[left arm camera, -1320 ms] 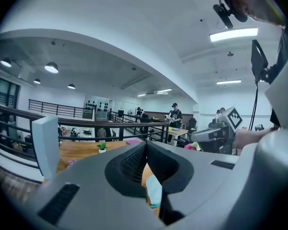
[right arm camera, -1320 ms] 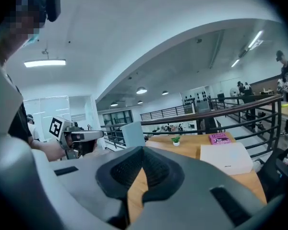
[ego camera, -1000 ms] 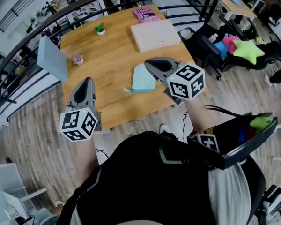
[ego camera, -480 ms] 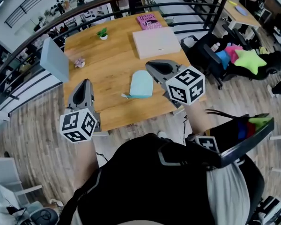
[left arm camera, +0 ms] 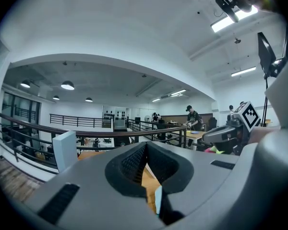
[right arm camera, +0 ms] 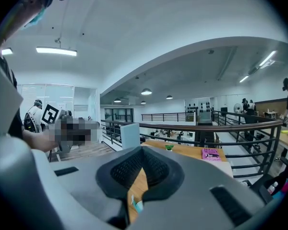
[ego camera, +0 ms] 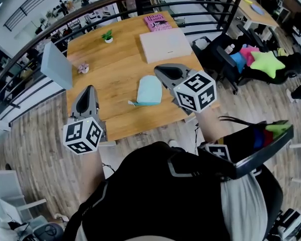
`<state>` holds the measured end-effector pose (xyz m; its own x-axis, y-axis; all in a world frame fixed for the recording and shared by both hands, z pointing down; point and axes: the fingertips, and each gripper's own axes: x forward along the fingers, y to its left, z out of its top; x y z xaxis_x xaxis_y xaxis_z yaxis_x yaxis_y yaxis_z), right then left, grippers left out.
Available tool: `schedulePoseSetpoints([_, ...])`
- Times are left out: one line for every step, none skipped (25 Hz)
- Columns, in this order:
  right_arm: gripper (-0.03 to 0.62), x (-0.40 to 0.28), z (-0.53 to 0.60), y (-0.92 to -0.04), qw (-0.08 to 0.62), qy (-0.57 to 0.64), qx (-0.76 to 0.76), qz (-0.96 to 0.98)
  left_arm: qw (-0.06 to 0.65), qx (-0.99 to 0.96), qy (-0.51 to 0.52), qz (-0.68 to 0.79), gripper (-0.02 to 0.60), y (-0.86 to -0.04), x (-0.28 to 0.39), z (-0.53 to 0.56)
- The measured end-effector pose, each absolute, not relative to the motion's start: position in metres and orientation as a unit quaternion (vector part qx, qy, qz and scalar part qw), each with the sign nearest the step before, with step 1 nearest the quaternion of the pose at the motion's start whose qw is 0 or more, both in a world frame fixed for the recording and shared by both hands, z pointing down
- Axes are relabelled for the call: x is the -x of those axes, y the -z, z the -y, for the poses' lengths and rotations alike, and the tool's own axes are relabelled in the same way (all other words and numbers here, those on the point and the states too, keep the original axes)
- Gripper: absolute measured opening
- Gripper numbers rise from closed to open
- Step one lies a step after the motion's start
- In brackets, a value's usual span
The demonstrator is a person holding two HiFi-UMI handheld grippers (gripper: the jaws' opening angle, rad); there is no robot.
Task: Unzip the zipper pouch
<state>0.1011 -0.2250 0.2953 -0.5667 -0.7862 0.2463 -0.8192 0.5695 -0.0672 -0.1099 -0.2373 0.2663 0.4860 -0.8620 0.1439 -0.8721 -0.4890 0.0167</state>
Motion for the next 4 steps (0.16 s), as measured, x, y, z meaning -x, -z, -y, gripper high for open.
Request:
schedulePoseSetpoints([0.008, -0.1025, 0.2253, -0.2957, 0.095, -0.087, -0.457, 0.88, 0.043, -0.861, -0.059, 0.504, 0.029, -0.2665, 0.1099, 0.237])
schedulePoseSetpoints([0.008, -0.1038, 0.2255, -0.2961, 0.096, -0.088, -0.458, 0.879, 0.043, -0.86, -0.06, 0.505, 0.029, -0.2668, 0.1099, 0.2368])
schedulePoseSetpoints([0.008, -0.1052, 0.2257, -0.2966, 0.097, -0.088, -0.459, 0.879, 0.043, -0.86, -0.062, 0.505, 0.029, -0.2673, 0.11, 0.2365])
schedulePoseSetpoints([0.008, -0.1066, 0.2259, -0.2971, 0.098, -0.089, -0.46, 0.878, 0.043, -0.86, -0.063, 0.505, 0.029, -0.2677, 0.11, 0.2362])
